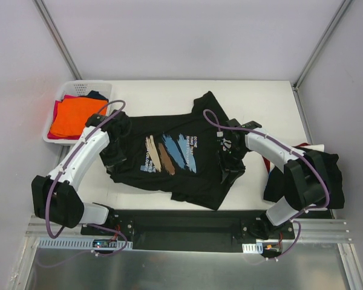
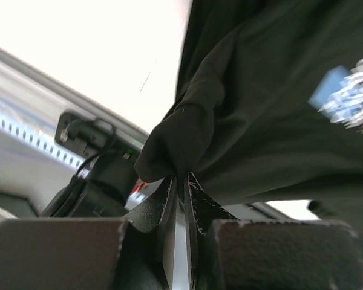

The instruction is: Fold and stack the t-shirts

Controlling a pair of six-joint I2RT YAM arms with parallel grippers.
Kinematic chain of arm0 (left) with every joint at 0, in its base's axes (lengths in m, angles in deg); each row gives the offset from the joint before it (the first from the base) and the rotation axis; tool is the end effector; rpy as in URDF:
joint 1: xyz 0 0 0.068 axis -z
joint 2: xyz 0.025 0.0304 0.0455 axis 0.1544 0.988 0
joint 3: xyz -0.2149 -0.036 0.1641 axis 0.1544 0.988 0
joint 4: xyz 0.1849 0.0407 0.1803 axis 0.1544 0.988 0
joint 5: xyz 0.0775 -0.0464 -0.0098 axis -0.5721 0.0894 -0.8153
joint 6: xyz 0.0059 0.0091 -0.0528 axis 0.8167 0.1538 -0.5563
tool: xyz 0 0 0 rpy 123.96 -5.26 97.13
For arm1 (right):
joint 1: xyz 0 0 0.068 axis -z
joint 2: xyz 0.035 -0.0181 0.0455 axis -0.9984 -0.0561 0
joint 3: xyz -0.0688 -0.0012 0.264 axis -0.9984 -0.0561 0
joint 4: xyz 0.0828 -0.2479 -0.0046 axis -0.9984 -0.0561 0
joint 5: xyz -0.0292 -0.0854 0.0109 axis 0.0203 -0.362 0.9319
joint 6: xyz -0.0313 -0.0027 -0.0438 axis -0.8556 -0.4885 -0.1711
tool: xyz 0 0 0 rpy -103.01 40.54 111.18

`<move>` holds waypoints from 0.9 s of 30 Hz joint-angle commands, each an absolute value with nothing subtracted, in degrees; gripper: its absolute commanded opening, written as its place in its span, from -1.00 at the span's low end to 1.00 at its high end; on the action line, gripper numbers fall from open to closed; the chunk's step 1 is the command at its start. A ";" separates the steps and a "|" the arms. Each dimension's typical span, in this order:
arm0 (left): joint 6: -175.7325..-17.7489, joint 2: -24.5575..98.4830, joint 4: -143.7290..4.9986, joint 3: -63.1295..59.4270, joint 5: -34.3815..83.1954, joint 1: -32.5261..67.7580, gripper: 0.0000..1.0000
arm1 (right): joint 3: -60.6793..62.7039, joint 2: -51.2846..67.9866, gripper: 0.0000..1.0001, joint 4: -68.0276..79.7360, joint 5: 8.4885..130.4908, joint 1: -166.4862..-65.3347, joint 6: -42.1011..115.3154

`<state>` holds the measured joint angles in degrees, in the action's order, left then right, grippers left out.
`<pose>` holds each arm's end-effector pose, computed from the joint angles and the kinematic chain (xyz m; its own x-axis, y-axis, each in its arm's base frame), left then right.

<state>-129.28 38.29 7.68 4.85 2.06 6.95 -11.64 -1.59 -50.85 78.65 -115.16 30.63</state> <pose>0.2127 -0.0513 0.2731 -0.8626 -0.4572 -0.2165 -0.4894 0.8626 0.1283 0.2396 0.1411 0.2076 -0.8838 -0.4614 -0.0770 -0.4627 0.8380 0.2893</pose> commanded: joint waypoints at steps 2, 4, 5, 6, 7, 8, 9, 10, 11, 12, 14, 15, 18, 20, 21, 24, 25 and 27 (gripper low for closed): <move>-128.41 40.83 14.21 -3.59 -2.22 7.38 -0.82 | -9.67 -0.92 -0.08 -52.26 78.72 -115.61 30.76; -127.97 41.01 14.21 -2.81 -2.49 7.38 -0.79 | -9.50 -1.01 -0.08 -52.17 78.55 -115.61 31.02; -127.96 41.10 14.13 -0.63 -2.14 7.46 -0.78 | -9.49 -1.01 -0.08 -52.09 78.55 -115.61 31.11; -127.96 41.10 13.86 0.78 -1.61 7.46 -0.78 | -9.41 -1.09 -0.08 -52.09 78.55 -115.70 31.11; -127.88 40.75 12.99 2.19 -1.17 7.38 -0.78 | -9.41 -1.10 -0.08 -52.17 78.55 -115.70 31.28; -127.96 40.31 12.46 5.25 -0.56 7.64 -0.78 | -9.32 -1.10 -0.08 -52.26 78.46 -115.79 31.29; -127.96 39.00 11.93 6.76 0.49 7.64 -0.79 | -9.32 -1.18 -0.08 -52.17 78.46 -115.79 31.37; -128.14 38.29 11.41 8.17 1.11 7.73 -0.79 | -9.23 -1.10 -0.08 -52.26 78.55 -115.87 31.46; -128.23 37.68 10.88 10.53 1.38 7.90 -0.79 | -9.14 -1.36 -0.08 -52.26 78.55 -115.88 31.46; -128.31 36.71 10.70 11.60 1.64 8.16 -0.80 | -9.06 -1.36 -0.08 -52.44 78.46 -115.88 31.38; -128.58 36.09 10.17 14.23 1.82 8.34 -0.80 | -8.97 -1.71 -0.08 -52.35 78.55 -116.14 31.38; -128.49 35.65 9.82 15.03 1.91 8.52 -0.79 | -8.79 -1.88 -0.08 -52.35 78.72 -116.05 31.37; -127.00 36.52 6.41 19.42 4.18 8.61 -0.72 | -7.83 -2.76 -0.08 -52.61 78.81 -116.31 31.29; -125.16 38.45 4.47 21.62 8.73 9.31 -0.56 | -7.13 -3.20 -0.08 -52.79 78.72 -116.49 31.20; -124.37 40.38 2.46 21.89 10.15 9.66 -0.48 | -6.77 -3.55 -0.08 -52.79 78.72 -116.49 31.11; -123.92 42.59 1.56 21.37 12.89 11.85 -0.08 | -5.54 -4.26 -0.08 -53.31 78.55 -116.75 30.85; -123.92 42.68 1.73 20.14 13.07 12.47 0.06 | -5.19 -4.35 -0.08 -53.49 78.46 -116.67 30.85; -124.01 42.59 2.26 18.47 12.37 12.65 0.59 | -5.01 -4.17 -0.08 -53.58 78.11 -116.75 30.67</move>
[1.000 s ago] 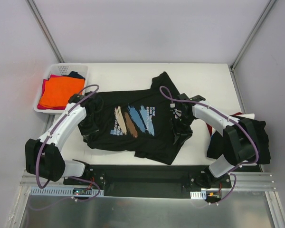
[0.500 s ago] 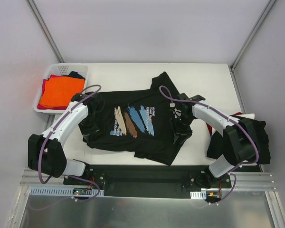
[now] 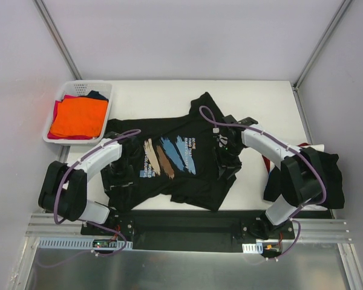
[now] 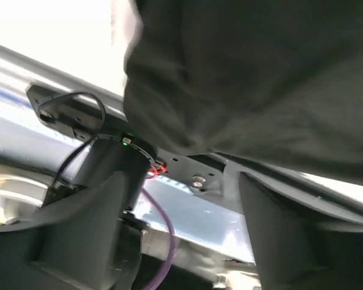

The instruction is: Fold and stack the t-shirts

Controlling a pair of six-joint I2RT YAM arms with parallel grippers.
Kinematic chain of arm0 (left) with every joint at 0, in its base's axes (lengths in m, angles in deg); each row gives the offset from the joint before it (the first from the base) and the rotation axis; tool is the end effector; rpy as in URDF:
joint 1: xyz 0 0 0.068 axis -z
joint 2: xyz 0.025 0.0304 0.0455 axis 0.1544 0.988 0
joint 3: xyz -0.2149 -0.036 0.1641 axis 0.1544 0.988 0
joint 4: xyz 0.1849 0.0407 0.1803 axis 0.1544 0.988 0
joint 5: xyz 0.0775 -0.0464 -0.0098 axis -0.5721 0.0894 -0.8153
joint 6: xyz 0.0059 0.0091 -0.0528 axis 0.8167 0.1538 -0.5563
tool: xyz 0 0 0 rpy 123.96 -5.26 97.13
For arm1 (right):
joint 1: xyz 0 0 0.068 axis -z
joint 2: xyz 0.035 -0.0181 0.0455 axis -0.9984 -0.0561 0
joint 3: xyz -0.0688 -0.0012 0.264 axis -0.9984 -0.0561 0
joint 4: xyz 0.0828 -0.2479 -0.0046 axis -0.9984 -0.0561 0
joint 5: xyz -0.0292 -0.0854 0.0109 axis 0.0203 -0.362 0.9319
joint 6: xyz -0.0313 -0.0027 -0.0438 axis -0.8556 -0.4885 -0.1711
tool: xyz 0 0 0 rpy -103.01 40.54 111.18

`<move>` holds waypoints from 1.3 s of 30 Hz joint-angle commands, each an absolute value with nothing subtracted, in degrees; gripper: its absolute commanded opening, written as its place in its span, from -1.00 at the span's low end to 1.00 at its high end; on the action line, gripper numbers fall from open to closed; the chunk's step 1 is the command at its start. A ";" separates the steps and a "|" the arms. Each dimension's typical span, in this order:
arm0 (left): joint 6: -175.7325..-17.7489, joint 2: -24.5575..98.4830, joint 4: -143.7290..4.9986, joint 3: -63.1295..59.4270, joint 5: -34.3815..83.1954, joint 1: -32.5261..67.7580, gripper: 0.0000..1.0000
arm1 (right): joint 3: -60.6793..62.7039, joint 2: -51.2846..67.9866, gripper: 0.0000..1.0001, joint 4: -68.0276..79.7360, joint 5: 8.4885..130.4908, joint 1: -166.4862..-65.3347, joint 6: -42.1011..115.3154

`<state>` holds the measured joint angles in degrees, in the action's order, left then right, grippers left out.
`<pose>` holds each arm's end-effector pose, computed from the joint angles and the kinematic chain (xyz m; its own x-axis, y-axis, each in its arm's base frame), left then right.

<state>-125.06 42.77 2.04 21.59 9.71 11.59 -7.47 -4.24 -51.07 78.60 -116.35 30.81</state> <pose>0.1852 -0.0649 0.1864 -0.9403 -0.3293 0.0863 -0.3051 0.9277 0.2152 0.2508 0.1540 0.2138 -0.8738 -0.4761 -0.0987 -0.4830 0.8267 0.2885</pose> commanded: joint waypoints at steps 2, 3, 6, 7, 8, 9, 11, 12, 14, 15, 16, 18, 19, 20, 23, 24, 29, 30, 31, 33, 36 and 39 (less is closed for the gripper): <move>-124.18 42.77 4.10 14.70 10.62 12.65 0.81 | -4.93 -4.17 -0.08 -53.49 78.02 -116.75 30.76; -124.36 42.77 4.45 13.12 8.61 12.65 0.86 | -4.75 -4.26 -0.08 -53.14 77.93 -116.67 30.67; -124.71 44.87 5.16 6.35 5.96 12.65 0.85 | -2.38 -6.89 -0.24 -52.35 78.02 -116.75 30.15; -124.71 46.01 5.07 3.20 5.78 12.65 0.84 | -1.24 -8.20 -0.49 -52.26 78.02 -116.67 30.14; -124.71 48.98 4.55 1.95 5.69 12.65 0.82 | 1.03 -10.65 -0.61 -52.09 78.11 -116.67 30.14; -124.54 50.75 4.11 0.81 6.21 12.65 0.80 | 2.44 -12.07 -0.72 -51.56 78.20 -116.67 28.66; -124.27 54.87 1.40 -1.04 7.35 12.56 0.77 | 5.17 -16.53 -0.98 -50.68 79.59 -116.67 28.48; -124.27 55.85 0.51 -1.31 7.88 12.65 0.75 | 8.58 -18.04 -0.98 -49.90 80.47 -116.67 28.56; -124.18 58.05 -1.34 -2.01 9.29 12.65 0.74 | 12.11 -21.21 -0.98 -49.10 84.15 -116.67 29.35; -124.10 58.58 -1.43 -2.36 9.55 12.65 0.74 | 15.35 -24.18 -0.98 -48.14 85.74 -116.75 29.61; -124.01 58.94 -1.43 -2.89 10.16 12.65 0.74 | 17.03 -25.95 -0.98 -47.70 87.23 -116.84 31.18; -123.57 58.94 -1.34 -2.90 10.43 12.65 0.74 | 19.58 -29.38 -0.98 -45.86 90.58 -116.93 32.42; -123.40 58.77 -1.26 -2.37 10.43 12.65 0.73 | 19.77 -30.09 -0.98 -45.06 91.20 -117.02 33.21; -123.22 57.98 -1.17 -1.93 10.00 12.56 0.73 | 19.77 -30.71 -0.98 -44.18 92.07 -117.10 33.57; -122.78 57.01 -0.90 -0.35 9.03 12.65 0.74 | 18.99 -33.17 -0.98 -41.29 92.26 -117.02 33.83; -122.69 56.92 -0.73 0.44 8.85 12.65 0.74 | 18.72 -33.70 -0.98 -40.84 92.26 -116.93 33.92; -122.78 58.32 -1.60 1.15 7.36 12.65 0.74 | 18.37 -36.42 -0.98 -38.12 92.00 -116.40 34.01; -122.52 58.67 -1.87 0.36 7.18 12.65 0.74 | 18.19 -36.78 -0.98 -37.94 91.73 -115.79 34.01; -122.43 59.46 -1.78 -0.25 7.09 12.65 0.74 | 18.19 -37.39 -0.98 -37.67 91.56 -115.35 34.01; -122.08 60.08 -1.78 -2.09 7.53 12.65 0.74 | 17.49 -37.66 -0.98 -36.71 91.64 -113.43 34.62; -122.25 60.96 -1.52 -3.50 8.15 12.65 0.74 | 15.30 -37.22 -0.98 -34.42 92.87 -109.48 36.38; -122.43 61.22 -1.34 -3.77 8.32 12.65 0.74 | 14.06 -36.25 -0.98 -33.63 93.23 -105.61 36.56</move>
